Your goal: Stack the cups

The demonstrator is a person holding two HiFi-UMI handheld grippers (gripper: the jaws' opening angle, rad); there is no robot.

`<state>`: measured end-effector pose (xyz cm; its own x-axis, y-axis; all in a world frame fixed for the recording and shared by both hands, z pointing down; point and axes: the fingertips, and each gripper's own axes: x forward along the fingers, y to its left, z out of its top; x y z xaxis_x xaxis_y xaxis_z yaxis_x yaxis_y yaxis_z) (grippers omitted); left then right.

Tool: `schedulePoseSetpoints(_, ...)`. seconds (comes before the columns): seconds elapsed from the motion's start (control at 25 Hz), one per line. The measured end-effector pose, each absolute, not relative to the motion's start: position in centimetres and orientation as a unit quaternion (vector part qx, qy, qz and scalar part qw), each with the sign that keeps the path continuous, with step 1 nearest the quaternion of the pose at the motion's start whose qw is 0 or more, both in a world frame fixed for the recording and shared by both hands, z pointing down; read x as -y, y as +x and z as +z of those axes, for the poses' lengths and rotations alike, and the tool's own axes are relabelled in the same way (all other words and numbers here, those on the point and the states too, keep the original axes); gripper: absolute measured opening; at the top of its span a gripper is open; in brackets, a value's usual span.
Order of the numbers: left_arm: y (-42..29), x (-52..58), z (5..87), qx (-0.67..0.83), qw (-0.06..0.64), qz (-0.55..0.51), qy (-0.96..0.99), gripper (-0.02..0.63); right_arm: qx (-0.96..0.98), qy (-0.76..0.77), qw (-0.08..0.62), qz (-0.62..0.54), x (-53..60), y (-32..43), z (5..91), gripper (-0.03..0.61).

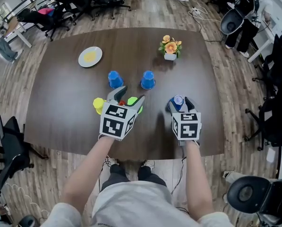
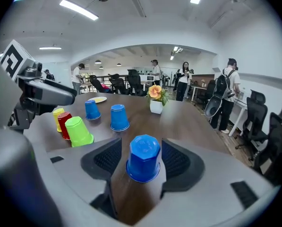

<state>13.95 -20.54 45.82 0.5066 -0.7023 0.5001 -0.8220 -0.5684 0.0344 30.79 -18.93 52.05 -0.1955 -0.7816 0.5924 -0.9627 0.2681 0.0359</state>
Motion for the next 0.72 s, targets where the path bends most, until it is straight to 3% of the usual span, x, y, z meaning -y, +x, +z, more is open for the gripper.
schedulePoseSetpoints(0.2, 13.4, 20.2, 45.9, 0.465, 0.140, 0.228, 0.844, 0.287, 0.762, 0.550, 0.293, 0.176, 19.3, 31.3, 53.8, 0.224)
schedulePoseSetpoints(0.72, 5.5, 19.5, 45.4, 0.515, 0.151, 0.228, 0.812, 0.282, 0.814, 0.501, 0.270, 0.119, 21.1, 24.4, 46.9, 0.224)
